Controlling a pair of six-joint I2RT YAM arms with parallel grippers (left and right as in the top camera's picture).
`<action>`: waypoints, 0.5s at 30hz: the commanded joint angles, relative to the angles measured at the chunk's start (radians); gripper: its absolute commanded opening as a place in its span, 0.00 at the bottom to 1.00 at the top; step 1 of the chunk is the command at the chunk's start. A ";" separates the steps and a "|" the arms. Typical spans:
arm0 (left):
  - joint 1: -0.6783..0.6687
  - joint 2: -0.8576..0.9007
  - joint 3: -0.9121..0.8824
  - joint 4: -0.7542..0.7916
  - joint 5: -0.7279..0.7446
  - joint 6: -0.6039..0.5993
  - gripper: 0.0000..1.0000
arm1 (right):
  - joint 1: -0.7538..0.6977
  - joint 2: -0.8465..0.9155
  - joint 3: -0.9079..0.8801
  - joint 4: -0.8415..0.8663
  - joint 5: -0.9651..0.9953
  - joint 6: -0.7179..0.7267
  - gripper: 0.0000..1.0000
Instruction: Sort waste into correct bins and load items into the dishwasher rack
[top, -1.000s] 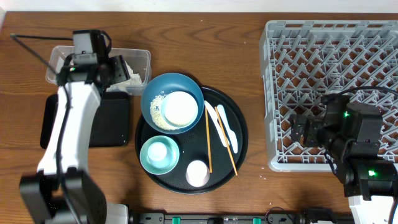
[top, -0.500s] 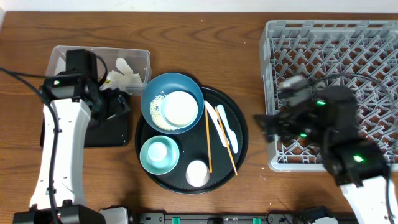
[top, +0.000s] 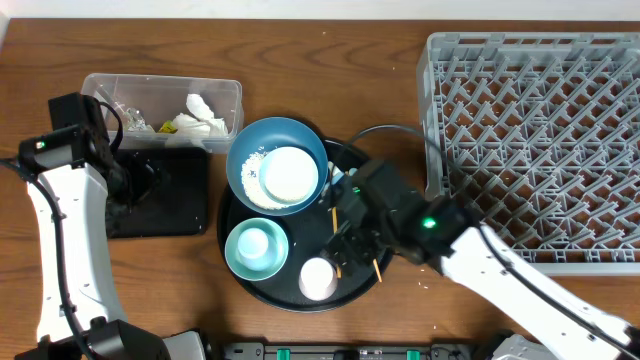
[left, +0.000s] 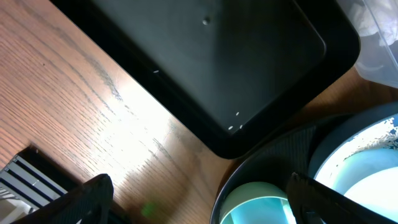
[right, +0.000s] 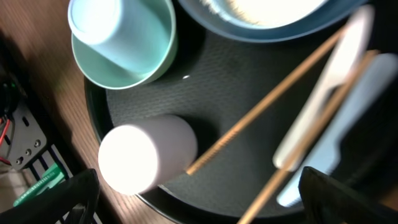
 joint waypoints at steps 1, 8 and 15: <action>0.003 -0.002 0.002 0.005 -0.009 -0.009 0.91 | 0.049 0.048 0.029 0.019 0.014 0.053 0.99; 0.003 -0.002 -0.031 0.014 -0.009 -0.009 0.91 | 0.136 0.145 0.050 0.013 0.027 0.064 0.98; 0.003 -0.002 -0.065 0.035 -0.009 -0.009 0.91 | 0.198 0.159 0.050 0.013 0.145 0.102 0.99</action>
